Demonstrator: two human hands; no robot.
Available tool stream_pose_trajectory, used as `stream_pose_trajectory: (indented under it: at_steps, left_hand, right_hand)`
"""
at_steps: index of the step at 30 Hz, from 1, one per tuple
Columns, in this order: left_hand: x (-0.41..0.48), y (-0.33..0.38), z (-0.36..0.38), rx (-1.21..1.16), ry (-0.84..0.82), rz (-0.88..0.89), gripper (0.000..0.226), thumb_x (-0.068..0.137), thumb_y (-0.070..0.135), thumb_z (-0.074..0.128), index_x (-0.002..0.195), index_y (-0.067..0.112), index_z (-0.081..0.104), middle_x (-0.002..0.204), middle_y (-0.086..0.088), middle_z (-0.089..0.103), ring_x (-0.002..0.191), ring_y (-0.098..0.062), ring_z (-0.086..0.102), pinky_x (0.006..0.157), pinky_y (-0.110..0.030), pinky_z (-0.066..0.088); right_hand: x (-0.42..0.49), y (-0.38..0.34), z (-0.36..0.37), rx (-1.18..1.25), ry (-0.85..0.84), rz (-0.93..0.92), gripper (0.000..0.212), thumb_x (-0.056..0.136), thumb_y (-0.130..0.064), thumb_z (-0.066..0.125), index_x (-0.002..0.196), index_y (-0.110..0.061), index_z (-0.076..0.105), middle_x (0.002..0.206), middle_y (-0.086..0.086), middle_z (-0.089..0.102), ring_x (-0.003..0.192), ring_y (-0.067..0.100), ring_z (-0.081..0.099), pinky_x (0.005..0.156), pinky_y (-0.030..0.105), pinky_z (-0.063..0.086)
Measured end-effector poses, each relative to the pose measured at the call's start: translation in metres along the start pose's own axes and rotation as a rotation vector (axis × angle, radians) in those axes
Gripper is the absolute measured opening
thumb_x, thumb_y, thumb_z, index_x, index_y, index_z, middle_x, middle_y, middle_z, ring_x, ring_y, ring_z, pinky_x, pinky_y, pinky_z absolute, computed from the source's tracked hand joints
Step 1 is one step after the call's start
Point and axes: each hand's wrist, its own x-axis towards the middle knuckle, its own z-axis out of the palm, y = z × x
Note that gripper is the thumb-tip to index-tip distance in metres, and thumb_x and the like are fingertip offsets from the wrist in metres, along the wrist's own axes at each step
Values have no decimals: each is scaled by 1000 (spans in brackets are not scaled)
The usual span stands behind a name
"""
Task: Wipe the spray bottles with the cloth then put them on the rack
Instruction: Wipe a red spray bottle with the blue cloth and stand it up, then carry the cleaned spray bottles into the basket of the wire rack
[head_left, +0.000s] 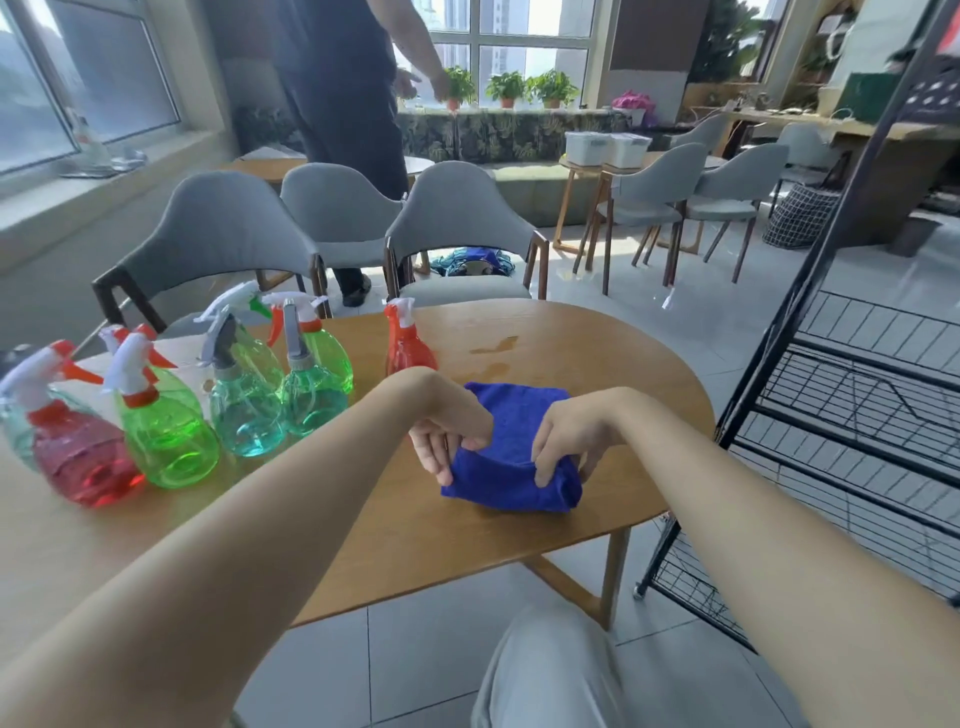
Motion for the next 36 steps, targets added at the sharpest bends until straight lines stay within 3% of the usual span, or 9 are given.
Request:
stream_pose_trajectory:
  at_steps: [5, 9, 14, 19, 23, 25, 30, 32, 36]
  left_hand:
    - [23, -13, -4, -240, 299, 40, 21, 102, 9, 48, 114, -1, 62, 89, -16, 65, 56, -20, 64, 54, -29, 57]
    - [48, -12, -6, -386, 567, 115, 20, 93, 2, 40, 85, 1, 58, 74, -21, 62, 59, -31, 59, 58, -39, 57]
    - [81, -6, -5, -455, 891, 215, 12, 105, 14, 47, 112, 11, 56, 109, -11, 65, 100, -32, 60, 83, -40, 50]
    - [103, 0, 3, -363, 1080, 290, 23, 109, 22, 56, 129, 12, 52, 129, -12, 53, 101, -33, 63, 87, -44, 51]
    - [112, -5, 7, -60, 850, 429, 14, 103, 12, 56, 115, 13, 63, 120, -7, 59, 89, -23, 62, 74, -36, 51]
    - [117, -10, 9, 59, 658, 408, 27, 98, 7, 54, 120, 15, 67, 123, -5, 60, 103, -23, 61, 85, -35, 50]
    - [121, -13, 7, 141, 454, 338, 37, 101, 18, 60, 138, 20, 65, 133, -1, 57, 107, -20, 59, 91, -32, 49]
    - [112, -10, 1, 108, 478, 347, 36, 102, 19, 59, 137, 19, 67, 129, -2, 65, 106, -24, 65, 90, -37, 56]
    - [87, -5, -15, -99, 809, 408, 19, 100, 14, 61, 106, 13, 79, 99, -9, 77, 87, -28, 73, 82, -44, 62]
  right_hand:
    - [17, 15, -5, 16, 163, -21, 17, 94, -10, 76, 108, -18, 72, 110, -2, 64, 103, 27, 66, 73, 34, 64]
    - [33, 19, -18, 21, 474, -68, 31, 101, -7, 64, 129, -19, 70, 120, 9, 67, 93, 26, 63, 73, 32, 55]
    - [54, 24, -24, 50, 799, -95, 16, 102, -20, 67, 116, -19, 75, 114, 6, 71, 102, 27, 62, 87, 33, 51]
    - [76, 32, -20, 35, 915, -132, 27, 102, -26, 68, 129, -21, 66, 126, 3, 59, 111, 27, 62, 94, 38, 51]
    - [84, 30, -16, 54, 924, -187, 13, 99, -18, 70, 111, -21, 72, 110, -2, 62, 104, 23, 62, 88, 36, 52]
    - [85, 27, -15, 102, 782, -173, 12, 98, -17, 70, 109, -22, 73, 104, -3, 67, 102, 22, 64, 83, 30, 47]
    - [91, 22, -7, 42, 597, -108, 25, 99, -21, 73, 124, -19, 72, 124, 3, 68, 115, 23, 64, 95, 29, 48]
    - [89, 14, -9, 125, 639, -137, 20, 100, -17, 68, 119, -19, 74, 113, 1, 68, 104, 21, 64, 82, 26, 47]
    - [72, -18, -22, 267, 735, -242, 11, 99, -14, 66, 100, -22, 73, 95, -3, 68, 82, 15, 62, 64, 24, 44]
